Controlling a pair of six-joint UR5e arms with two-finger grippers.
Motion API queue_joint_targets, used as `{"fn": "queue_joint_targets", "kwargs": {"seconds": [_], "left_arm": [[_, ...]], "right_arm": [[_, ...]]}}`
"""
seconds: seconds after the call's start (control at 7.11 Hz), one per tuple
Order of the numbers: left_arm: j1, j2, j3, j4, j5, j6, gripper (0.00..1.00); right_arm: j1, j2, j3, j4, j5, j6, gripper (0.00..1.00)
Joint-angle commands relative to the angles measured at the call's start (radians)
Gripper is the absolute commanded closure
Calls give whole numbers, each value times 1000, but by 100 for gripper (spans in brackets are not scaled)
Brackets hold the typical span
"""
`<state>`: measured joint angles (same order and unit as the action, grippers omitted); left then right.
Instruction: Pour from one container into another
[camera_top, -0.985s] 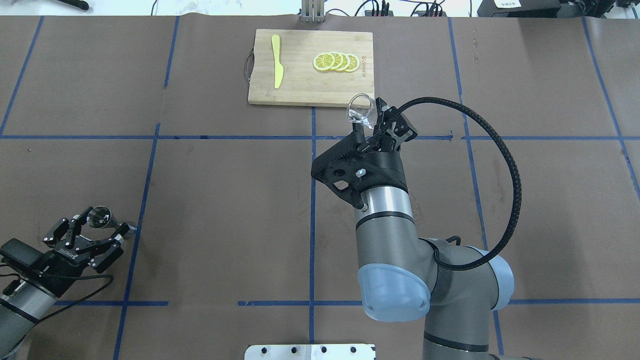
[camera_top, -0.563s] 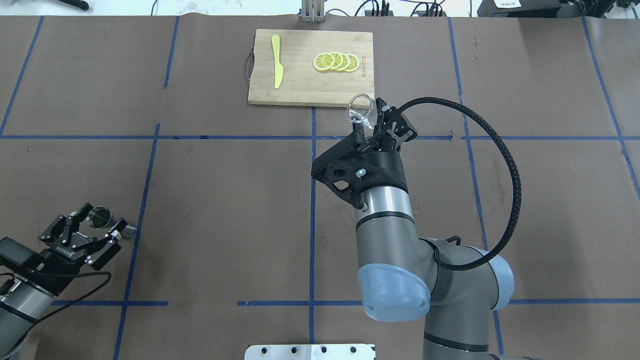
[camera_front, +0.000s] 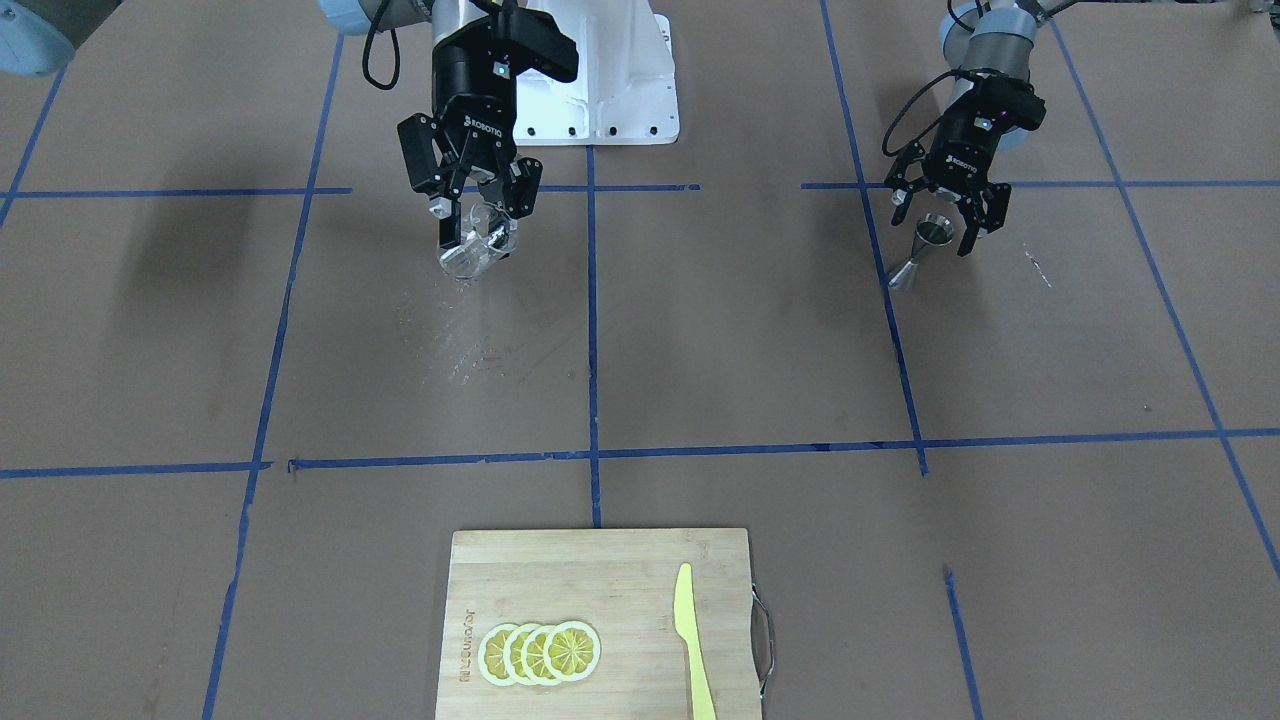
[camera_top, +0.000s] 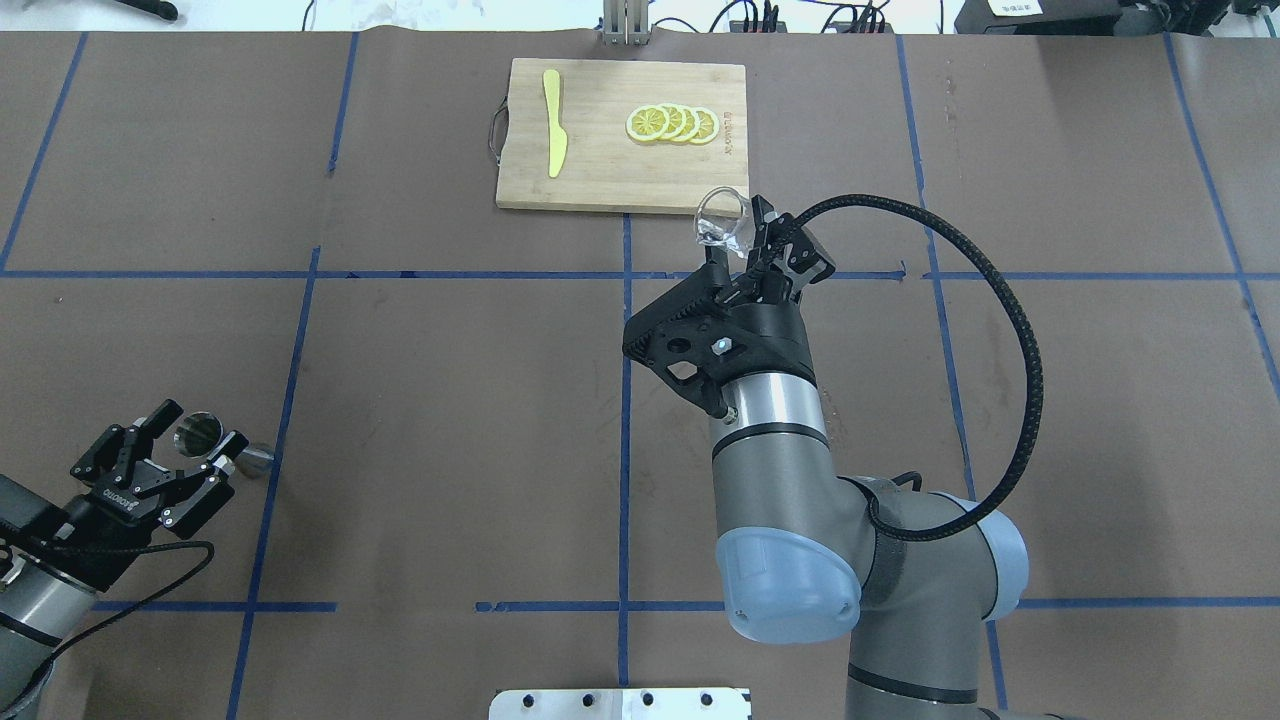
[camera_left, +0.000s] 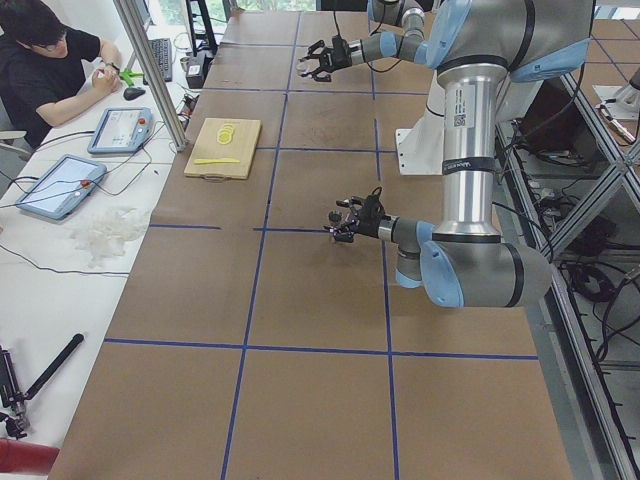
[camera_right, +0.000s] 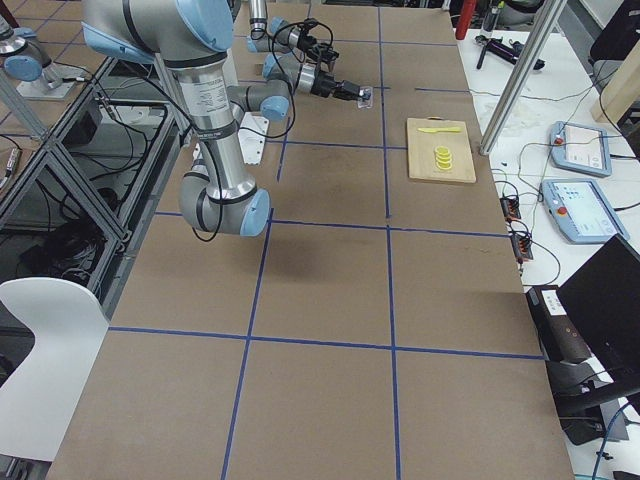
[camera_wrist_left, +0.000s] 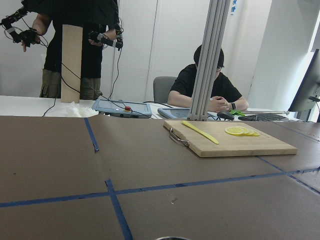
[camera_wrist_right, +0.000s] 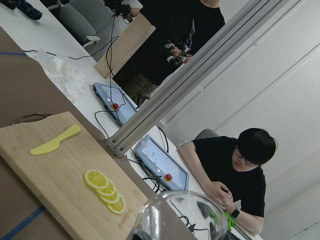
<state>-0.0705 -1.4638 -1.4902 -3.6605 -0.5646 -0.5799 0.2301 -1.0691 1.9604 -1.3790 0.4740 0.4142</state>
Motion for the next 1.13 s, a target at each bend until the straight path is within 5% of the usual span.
{"fn": "queue_joint_targets", "kwargs": {"seconds": [0.0, 0.28, 0.56, 0.99], "left_arm": [[-12, 3, -4, -146, -11, 153, 0], [-89, 69, -15, -161, -175, 158, 0], [-313, 120, -9, -165, -504, 160, 0], [-727, 114, -12, 129, -989, 163, 0]], "right_arm": [[0, 1, 0, 0, 1, 0, 100], [0, 1, 0, 0, 2, 0, 100], [0, 1, 0, 0, 2, 2, 100], [-2, 1, 0, 0, 2, 5, 100]]}}
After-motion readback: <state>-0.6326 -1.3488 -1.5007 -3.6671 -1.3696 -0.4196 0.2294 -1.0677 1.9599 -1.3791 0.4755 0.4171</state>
